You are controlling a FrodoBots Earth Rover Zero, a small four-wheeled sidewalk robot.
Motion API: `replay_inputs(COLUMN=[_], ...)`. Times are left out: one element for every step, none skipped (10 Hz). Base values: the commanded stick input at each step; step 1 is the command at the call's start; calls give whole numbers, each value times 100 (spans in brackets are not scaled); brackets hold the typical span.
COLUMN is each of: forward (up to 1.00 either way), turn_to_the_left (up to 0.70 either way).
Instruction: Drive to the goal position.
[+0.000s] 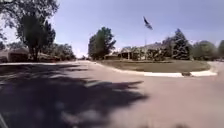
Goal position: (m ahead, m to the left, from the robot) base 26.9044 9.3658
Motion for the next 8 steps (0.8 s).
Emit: replay_inputs(forward=[100,100,100,100,100,100,100,100], turn_to_the_left=[0,0,0,0,0,36,40,40])
